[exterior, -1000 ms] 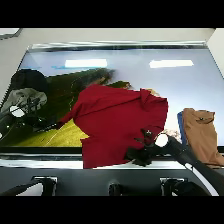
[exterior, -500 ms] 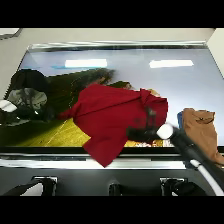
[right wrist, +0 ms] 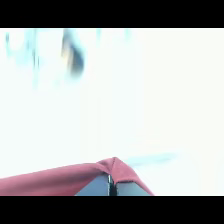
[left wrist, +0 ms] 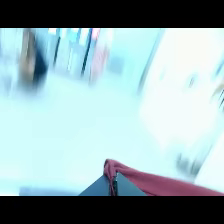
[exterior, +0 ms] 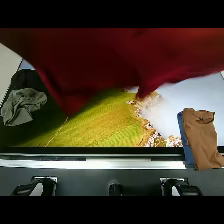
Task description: Fold the shirts.
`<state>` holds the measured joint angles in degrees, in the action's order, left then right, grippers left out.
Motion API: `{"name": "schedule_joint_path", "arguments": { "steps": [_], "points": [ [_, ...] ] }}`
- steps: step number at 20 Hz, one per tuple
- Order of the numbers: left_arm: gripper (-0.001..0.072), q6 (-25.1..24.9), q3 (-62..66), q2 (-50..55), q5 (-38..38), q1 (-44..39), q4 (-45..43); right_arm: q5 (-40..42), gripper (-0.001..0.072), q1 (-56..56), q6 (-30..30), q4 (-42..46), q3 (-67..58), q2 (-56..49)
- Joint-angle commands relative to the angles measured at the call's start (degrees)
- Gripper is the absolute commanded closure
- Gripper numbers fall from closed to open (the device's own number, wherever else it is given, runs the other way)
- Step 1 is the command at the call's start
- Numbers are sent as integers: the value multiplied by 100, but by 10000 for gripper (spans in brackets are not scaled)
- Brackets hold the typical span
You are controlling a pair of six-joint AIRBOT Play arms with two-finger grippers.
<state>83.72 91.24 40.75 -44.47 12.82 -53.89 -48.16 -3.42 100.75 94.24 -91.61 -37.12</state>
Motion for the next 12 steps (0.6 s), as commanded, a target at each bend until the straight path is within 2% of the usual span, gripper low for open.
{"name": "schedule_joint_path", "arguments": {
  "steps": [1, 7, 10, 12],
  "points": [
    [678, 398, 402, -737, 343, 44, -146, -275, 668, -245, 92, 350, -680, 481],
    [680, 398, 402, -870, 251, 44, -533, -483, 668, -245, 396, 323, -680, 455],
    [680, 396, 396, -525, -546, 44, -1115, -1480, 668, -245, 328, -315, -680, -52],
    [680, 393, 254, -39, -1351, 44, -1384, -2625, 668, -245, -188, -1025, -673, -811]
  ]
}}
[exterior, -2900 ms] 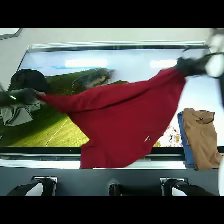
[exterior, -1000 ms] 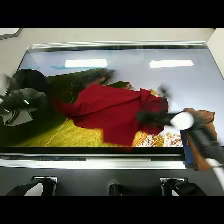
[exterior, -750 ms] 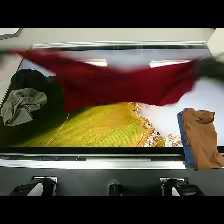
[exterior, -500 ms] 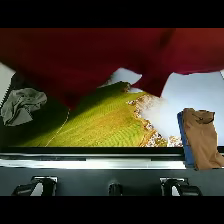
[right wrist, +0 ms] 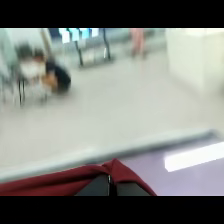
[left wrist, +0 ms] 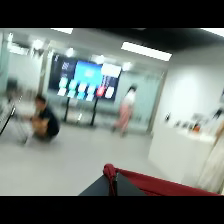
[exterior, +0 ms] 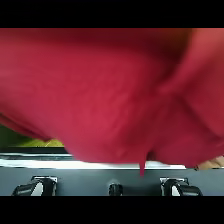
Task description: Fold the shirts.
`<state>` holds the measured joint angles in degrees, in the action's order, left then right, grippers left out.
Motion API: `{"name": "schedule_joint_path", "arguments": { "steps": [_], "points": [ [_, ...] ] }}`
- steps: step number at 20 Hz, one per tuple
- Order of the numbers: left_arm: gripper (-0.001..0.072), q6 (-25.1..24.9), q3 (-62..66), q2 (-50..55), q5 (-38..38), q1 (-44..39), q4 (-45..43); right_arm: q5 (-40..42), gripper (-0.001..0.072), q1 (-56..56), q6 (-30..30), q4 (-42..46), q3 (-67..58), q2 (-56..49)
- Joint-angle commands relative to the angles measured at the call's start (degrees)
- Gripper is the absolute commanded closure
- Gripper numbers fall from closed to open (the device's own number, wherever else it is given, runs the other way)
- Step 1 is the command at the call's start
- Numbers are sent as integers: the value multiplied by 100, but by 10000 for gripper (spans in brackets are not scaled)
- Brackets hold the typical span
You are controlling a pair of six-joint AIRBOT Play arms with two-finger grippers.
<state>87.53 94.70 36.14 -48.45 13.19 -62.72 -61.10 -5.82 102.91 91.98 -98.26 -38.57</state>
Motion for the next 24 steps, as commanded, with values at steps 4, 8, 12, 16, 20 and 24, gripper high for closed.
{"name": "schedule_joint_path", "arguments": {
  "steps": [4, 8, 12, 16, 20, 24],
  "points": [
    [678, -149, -1150, 1794, -1652, 7, -616, -2909, 668, -4, -813, -1954, 39, -2953],
    [678, -155, -1790, 3585, -1259, -79, -610, -2173, 668, 7, -870, -3449, 37, -5193],
    [677, -153, -1447, 5141, -970, -109, -221, -1270, 668, 9, -852, -4839, 37, -6404],
    [677, -205, -1244, 5685, -828, -101, 413, -883, 667, -74, -1064, -4878, 20, -6590],
    [677, -682, -1067, 5641, -1982, 105, 367, -2271, 667, -487, -1314, -3941, 22, -6159],
    [678, -671, -1287, 5672, -3536, 186, -673, -3670, 668, -439, -1113, -2050, 216, -6089]
  ]
}}
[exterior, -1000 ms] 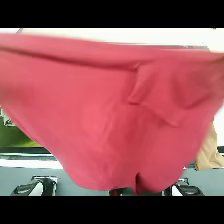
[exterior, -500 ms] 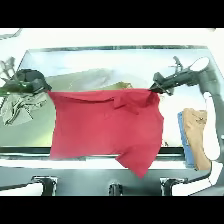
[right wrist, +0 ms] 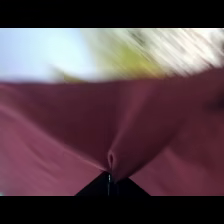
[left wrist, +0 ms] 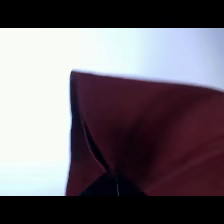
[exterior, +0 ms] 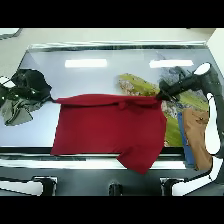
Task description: Fold the shirts.
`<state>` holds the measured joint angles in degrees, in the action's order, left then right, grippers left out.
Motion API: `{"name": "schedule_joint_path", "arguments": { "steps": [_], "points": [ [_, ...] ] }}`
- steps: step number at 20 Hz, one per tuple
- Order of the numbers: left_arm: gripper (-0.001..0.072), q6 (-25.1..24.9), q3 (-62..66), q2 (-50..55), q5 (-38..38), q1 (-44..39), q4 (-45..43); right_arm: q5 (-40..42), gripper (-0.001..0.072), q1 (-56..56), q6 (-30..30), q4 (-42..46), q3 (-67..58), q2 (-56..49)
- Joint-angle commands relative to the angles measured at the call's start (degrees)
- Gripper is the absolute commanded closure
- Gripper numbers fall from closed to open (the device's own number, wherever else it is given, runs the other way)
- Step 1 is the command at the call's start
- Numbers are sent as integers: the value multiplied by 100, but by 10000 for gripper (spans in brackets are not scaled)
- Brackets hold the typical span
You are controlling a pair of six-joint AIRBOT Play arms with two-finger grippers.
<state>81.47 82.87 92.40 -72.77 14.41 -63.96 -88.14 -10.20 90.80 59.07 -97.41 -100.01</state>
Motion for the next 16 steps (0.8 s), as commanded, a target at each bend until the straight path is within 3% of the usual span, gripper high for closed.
{"name": "schedule_joint_path", "arguments": {
  "steps": [1, 5, 11, 16],
  "points": [
    [677, -48, -267, 46, -1213, 55, -492, -848, 668, 44, 192, 1287, 286, 55],
    [678, -72, -752, 48, -1228, 11, -503, -273, 668, 448, 212, 1528, 798, 55],
    [678, -120, -780, 103, -1296, 192, -553, -282, 668, 527, 562, 2065, 973, 50],
    [678, -184, -876, 256, -1274, 188, -553, -92, 668, 667, 763, 1808, 1513, 50]
  ]
}}
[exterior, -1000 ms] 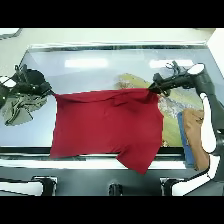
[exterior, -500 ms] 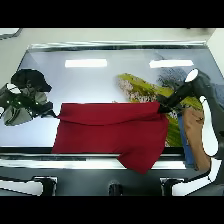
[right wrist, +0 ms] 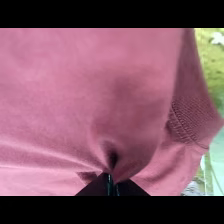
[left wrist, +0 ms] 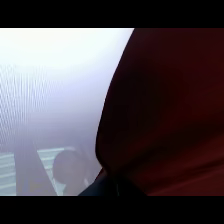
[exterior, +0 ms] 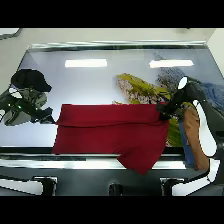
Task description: Fold the shirts.
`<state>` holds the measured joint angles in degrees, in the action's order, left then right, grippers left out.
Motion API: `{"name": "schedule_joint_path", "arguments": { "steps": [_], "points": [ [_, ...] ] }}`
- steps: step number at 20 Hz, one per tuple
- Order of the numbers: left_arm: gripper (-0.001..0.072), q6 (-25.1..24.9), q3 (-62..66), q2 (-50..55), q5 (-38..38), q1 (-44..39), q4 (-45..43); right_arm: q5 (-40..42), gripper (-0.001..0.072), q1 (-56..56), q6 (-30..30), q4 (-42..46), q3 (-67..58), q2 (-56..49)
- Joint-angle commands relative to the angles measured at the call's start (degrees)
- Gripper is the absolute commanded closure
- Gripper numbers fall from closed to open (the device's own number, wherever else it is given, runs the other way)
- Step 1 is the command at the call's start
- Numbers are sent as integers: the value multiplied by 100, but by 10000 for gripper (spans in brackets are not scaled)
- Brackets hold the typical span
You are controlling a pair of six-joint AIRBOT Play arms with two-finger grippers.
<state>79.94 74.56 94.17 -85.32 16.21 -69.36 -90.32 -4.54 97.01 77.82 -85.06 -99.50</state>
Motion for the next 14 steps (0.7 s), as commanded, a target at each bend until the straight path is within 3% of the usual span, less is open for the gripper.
{"name": "schedule_joint_path", "arguments": {
  "steps": [1, 2, 3, 4, 5, 6, 7, 10, 14],
  "points": [
    [678, -33, -48, 94, -20, 11, -13, 221, 668, 131, 162, -66, 389, 0],
    [672, -59, -42, 96, -22, 13, 7, 269, 667, 151, 177, -63, 428, 0],
    [535, -111, -28, 83, -46, 20, 11, 278, 631, 151, 181, -76, 417, 26],
    [290, -114, -4, 66, -105, 48, 9, 245, 485, 122, 168, -42, 380, 98],
    [227, -118, 59, 61, -227, 83, 7, 219, 344, 79, 68, -17, 348, 229],
    [228, -114, 140, 46, -393, 149, 11, 210, 266, -7, -61, 22, 321, 413],
    [233, -111, 201, 0, -584, 227, 9, 114, 240, -166, -140, 76, 310, 634],
    [251, -37, -149, -466, -758, 498, -120, -468, 239, -892, -153, 109, 391, 1178],
    [250, -39, -2465, -1589, 212, 688, -120, -177, 239, -1318, -162, 122, 1676, 2146]
  ]
}}
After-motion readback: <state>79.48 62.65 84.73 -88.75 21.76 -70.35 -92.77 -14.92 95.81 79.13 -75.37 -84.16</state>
